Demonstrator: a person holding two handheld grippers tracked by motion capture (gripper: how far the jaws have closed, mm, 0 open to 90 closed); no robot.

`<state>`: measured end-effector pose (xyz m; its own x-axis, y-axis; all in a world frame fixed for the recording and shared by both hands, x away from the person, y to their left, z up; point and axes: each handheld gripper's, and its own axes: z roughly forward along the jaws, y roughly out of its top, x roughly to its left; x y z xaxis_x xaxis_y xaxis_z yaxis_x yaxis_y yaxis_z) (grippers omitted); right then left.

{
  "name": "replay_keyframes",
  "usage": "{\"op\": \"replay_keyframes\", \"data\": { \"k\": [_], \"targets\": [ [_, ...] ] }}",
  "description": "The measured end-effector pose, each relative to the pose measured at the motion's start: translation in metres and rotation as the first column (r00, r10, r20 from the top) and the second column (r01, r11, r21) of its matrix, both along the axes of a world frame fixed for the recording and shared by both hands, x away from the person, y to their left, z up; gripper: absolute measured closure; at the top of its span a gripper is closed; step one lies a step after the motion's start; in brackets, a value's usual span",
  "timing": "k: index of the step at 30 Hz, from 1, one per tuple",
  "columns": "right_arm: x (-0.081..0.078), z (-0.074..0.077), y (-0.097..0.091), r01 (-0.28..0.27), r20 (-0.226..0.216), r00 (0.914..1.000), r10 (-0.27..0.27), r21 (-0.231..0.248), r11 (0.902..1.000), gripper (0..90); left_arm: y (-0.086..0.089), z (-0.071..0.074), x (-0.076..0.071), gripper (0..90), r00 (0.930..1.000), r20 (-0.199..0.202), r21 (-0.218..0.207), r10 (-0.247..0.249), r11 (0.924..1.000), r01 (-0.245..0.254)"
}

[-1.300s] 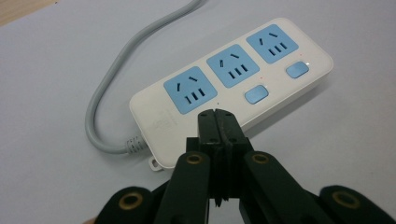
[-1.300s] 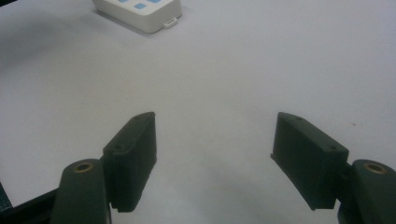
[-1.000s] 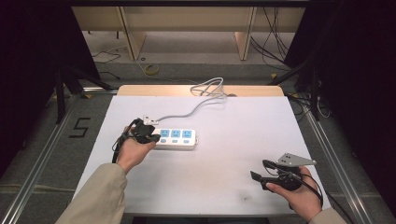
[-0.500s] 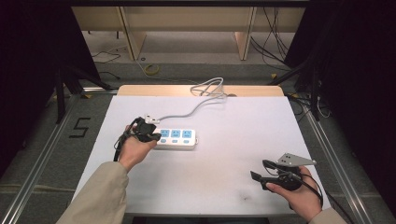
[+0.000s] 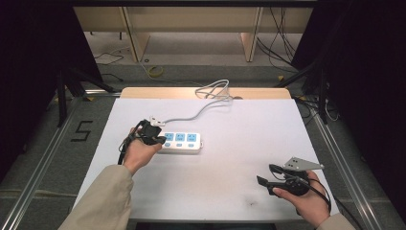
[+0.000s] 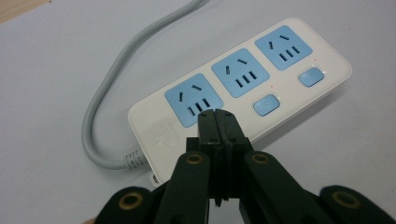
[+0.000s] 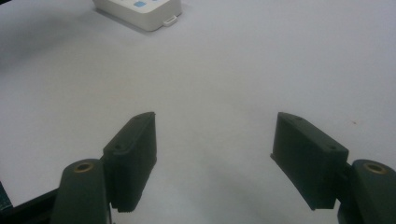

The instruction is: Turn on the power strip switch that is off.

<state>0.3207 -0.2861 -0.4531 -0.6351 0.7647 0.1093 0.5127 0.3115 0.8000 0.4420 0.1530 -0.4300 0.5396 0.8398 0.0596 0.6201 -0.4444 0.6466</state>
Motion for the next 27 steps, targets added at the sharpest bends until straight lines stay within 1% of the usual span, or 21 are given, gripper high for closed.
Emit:
{"op": "replay_keyframes", "data": {
  "k": [10,15,27],
  "targets": [
    [0.000,0.000,0.000,-0.001,0.000,1.0000,0.001,0.002,1.0000,30.9,-0.003,-0.002,0.005,89.9,1.0000,-0.006,0.003,-0.001,1.0000,0.001],
    [0.000,0.000,0.000,0.000,0.000,1.0000,0.000,0.003,1.0000,30.9,-0.005,-0.003,0.007,89.9,0.9999,-0.010,0.014,-0.002,0.9999,0.002],
    [0.000,0.000,0.000,-0.003,0.002,1.0000,0.003,0.001,1.0000,30.9,-0.006,-0.007,0.011,89.9,0.9998,-0.021,0.022,0.000,0.9998,0.000]
  ]
}}
